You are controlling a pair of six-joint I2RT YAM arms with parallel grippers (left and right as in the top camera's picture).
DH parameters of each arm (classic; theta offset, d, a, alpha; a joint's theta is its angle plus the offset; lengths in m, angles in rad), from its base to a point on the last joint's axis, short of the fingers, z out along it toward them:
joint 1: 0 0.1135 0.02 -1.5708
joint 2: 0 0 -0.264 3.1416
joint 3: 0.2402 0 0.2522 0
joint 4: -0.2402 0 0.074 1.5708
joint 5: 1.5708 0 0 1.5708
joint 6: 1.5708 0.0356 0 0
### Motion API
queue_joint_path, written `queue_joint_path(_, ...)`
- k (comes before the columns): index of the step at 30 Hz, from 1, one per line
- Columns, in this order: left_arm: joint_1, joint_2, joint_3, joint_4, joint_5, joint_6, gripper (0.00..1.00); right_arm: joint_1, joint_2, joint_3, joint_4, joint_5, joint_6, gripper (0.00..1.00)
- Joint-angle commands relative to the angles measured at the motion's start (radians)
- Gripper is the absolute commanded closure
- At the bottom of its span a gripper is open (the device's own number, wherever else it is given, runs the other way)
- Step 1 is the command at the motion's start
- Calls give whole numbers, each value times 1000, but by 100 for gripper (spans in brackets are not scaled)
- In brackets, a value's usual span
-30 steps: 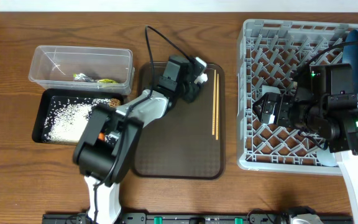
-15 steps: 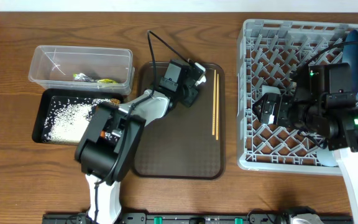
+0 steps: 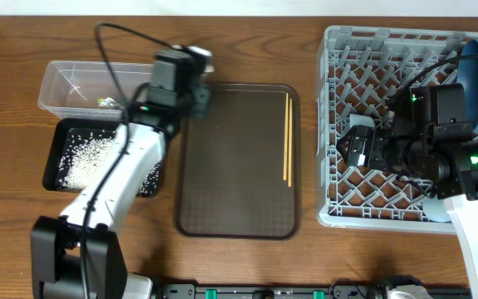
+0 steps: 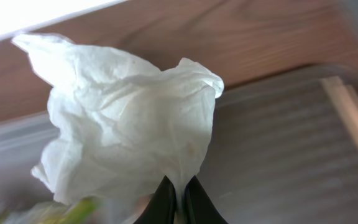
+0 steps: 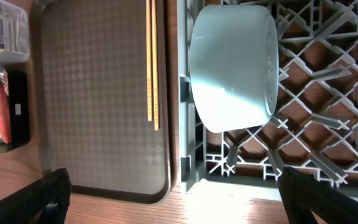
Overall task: Sort waste into correct bins and load items into the dishwasher rack
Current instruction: 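Carry the tissue left and drop it into the clear plastic container, then grasp one wooden chopstick on the brown tray with the right gripper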
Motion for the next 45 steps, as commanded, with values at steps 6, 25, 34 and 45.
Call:
queue_joint_path(6, 191, 116, 0, 18, -61, -35, 93, 8, 2, -3, -2, -5, -11, 1)
queue_joint_path(25, 134, -397, 21, -386, -45, -180, 32, 97, 16, -3, 131, -42, -10, 17)
queue_joint_path(34, 156, -466, 21, -714, 79, -350, 26, 393, 251, -3, 294, 255, 217, 28)
queue_joint_path(45, 156, -465, 21, -814, 78, -350, 2, 436, 615, -3, 534, 330, 307, 39)
